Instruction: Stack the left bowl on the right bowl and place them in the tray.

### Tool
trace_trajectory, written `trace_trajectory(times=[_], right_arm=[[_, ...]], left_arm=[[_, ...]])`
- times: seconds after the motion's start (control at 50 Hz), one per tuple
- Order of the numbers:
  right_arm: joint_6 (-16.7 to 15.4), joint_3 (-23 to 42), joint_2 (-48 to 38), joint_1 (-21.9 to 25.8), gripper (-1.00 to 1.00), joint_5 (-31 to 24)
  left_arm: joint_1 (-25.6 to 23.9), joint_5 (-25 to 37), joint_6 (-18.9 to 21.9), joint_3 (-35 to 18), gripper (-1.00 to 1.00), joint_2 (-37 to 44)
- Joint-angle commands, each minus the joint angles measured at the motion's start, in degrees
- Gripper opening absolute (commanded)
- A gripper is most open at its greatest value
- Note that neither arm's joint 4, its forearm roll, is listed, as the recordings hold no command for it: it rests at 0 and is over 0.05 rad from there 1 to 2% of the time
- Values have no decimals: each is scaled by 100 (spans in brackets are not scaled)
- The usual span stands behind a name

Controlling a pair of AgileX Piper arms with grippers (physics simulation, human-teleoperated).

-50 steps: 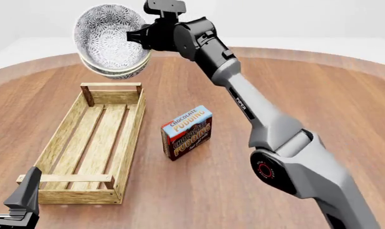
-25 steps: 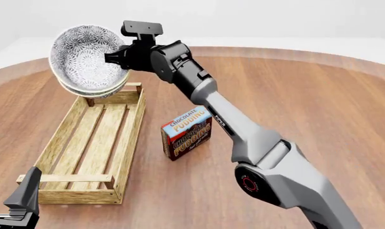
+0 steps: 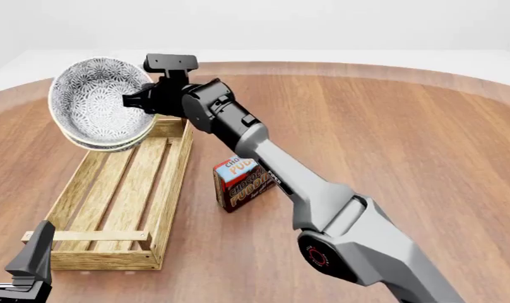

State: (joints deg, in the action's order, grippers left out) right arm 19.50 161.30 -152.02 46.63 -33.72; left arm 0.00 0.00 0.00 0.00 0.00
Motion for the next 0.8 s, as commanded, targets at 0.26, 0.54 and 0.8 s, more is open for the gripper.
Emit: trace_trajectory(times=[0.26,0.54,0.8], right_arm=[[198,-2087,612,99,-100,1260],[205,-2160,603,101,-100,1273],[262,-2304,558,141,-100,1403]], left_arm=[[0,0,0,0,100,0],[0,0,0,0,100,0],[0,0,0,0,100,0]])
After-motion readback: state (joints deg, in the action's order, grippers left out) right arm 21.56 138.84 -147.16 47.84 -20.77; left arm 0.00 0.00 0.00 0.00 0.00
